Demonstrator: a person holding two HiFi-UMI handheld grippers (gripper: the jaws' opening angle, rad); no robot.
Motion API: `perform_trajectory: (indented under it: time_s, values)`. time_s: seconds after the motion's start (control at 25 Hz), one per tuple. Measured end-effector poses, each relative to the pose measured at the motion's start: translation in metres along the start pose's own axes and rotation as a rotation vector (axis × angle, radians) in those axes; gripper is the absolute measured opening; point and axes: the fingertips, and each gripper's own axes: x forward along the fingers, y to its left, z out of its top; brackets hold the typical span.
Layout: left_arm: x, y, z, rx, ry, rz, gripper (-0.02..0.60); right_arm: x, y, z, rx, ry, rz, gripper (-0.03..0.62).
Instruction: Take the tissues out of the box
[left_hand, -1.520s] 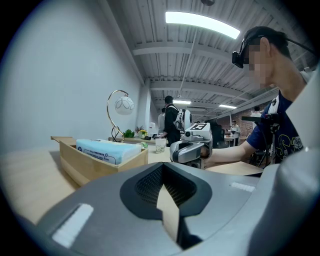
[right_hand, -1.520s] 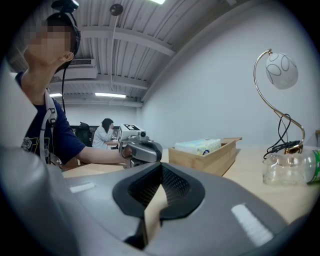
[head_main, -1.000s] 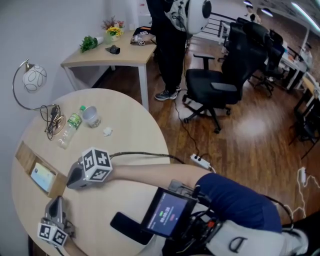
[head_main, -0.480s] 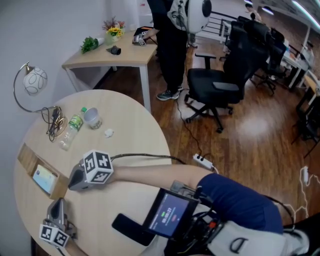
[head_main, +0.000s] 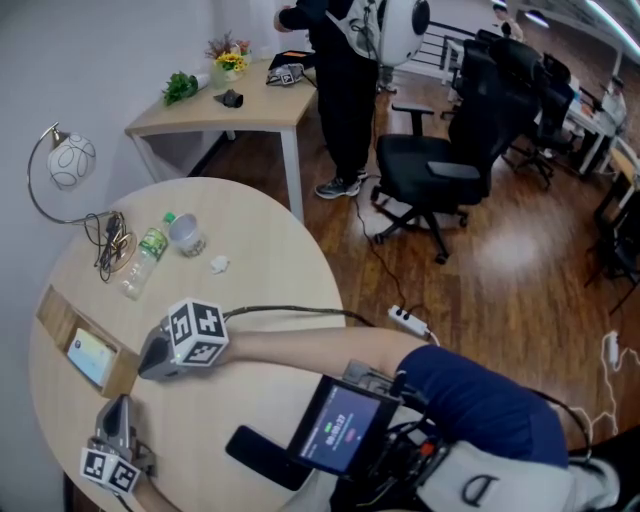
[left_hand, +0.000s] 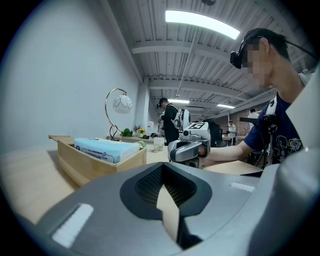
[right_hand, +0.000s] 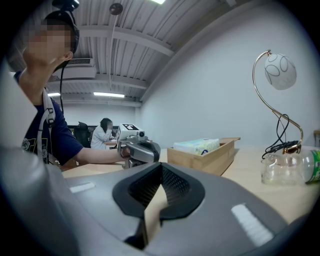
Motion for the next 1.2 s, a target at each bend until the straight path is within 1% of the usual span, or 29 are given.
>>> perform_trajectory:
  time_s: [0.64, 0.72, 0.84, 0.92, 1.04, 1.08, 1.2]
  values:
    - [-0.001, 0.001, 0.001, 0.000, -0.005, 0.010, 0.005, 0.001, 0.000, 0.000, 0.000, -0.002, 0.002, 0.005]
    - [-0.001, 0.000, 0.001, 0.001, -0.008, 0.005, 0.005, 0.000, 0.000, 0.000, 0.000, -0.002, 0.002, 0.005]
    - [0.000, -0.006, 0.002, 0.007, -0.006, -0.023, 0.005, 0.000, -0.001, 0.001, 0.000, -0.005, -0.003, 0.005]
    - [0.000, -0.012, 0.002, 0.029, -0.003, -0.036, 0.005, 0.001, 0.000, 0.000, 0.001, -0.005, -0.004, 0.005]
    - [0.003, -0.018, 0.004, 0.098, 0.004, -0.024, 0.005, 0.000, -0.001, 0.001, -0.002, -0.003, -0.005, 0.005]
    - [0.003, -0.019, 0.004, 0.111, 0.007, -0.019, 0.005, -0.001, -0.001, 0.001, -0.002, -0.002, -0.005, 0.005]
    - [0.003, -0.020, 0.004, 0.111, 0.009, -0.018, 0.005, -0.001, 0.000, 0.001, -0.001, -0.002, -0.004, 0.005]
